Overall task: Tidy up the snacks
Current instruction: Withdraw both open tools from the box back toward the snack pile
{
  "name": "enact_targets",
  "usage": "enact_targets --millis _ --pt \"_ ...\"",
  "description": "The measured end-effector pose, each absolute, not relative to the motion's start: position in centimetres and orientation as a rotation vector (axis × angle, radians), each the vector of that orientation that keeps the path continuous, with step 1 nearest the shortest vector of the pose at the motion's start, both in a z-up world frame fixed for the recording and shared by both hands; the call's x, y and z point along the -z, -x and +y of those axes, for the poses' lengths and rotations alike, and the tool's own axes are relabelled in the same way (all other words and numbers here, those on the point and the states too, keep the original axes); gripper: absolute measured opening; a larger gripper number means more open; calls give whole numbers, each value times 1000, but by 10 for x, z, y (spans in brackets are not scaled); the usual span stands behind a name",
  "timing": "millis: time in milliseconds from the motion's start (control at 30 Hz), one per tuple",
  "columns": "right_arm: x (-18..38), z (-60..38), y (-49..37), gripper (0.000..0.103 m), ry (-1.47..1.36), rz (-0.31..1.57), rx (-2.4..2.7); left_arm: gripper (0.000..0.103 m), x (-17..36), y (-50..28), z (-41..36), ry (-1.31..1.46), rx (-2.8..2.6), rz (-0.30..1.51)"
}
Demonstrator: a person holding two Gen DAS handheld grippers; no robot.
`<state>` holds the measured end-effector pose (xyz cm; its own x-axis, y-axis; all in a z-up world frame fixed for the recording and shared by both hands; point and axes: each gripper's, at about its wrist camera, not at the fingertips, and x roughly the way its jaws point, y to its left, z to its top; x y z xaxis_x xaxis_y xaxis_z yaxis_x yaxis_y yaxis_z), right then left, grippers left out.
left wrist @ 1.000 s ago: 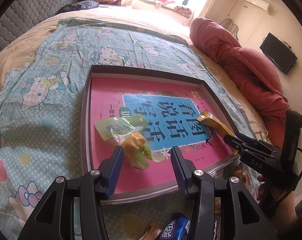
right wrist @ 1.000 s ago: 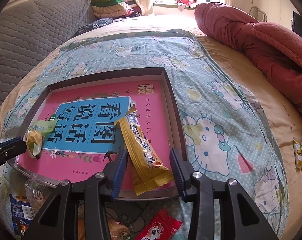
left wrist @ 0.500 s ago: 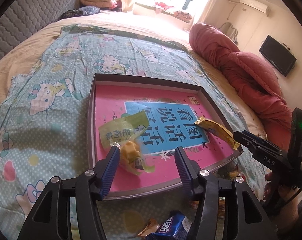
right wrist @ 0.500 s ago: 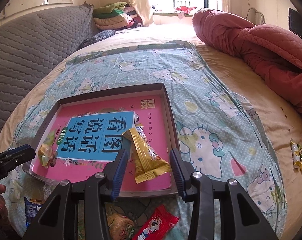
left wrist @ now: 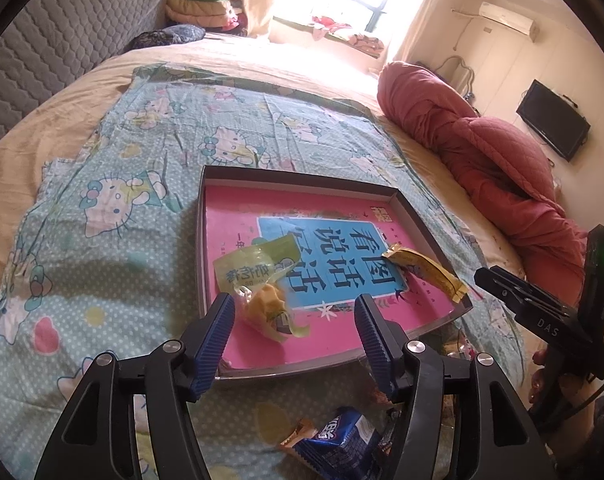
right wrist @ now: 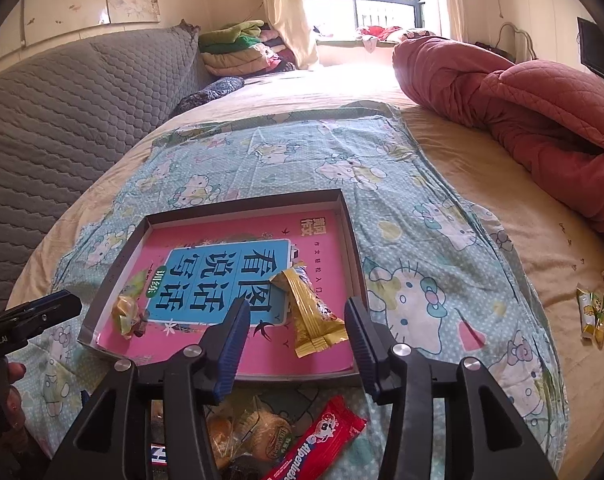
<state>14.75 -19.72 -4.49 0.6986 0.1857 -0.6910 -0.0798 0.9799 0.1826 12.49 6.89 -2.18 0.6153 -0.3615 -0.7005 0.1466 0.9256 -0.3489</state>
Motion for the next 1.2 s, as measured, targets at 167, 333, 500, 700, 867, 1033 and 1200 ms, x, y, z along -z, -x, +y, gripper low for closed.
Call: enact_targets --millis 167,333,500,700,867,1033,1200 --pt "40 -198 -141 49 -148 775 -162 64 15 -117 72 270 291 851" --pt "35 -199 -134 50 -151 769 -170 64 10 -110 74 266 285 850" --pt "30 -203 -128 50 -164 760 -174 64 7 -103 70 249 291 850" --pt "26 -205 -120 50 -171 756 -187 64 2 -93 55 215 317 848" --pt "27 -208 -111 51 -185 772 -188 65 0 -82 36 149 347 851" --pt "33 -216 -101 51 -209 800 -178 69 1 -71 21 100 371 863" --pt "38 -220 -92 51 -225 827 -175 70 3 -62 13 57 375 875"
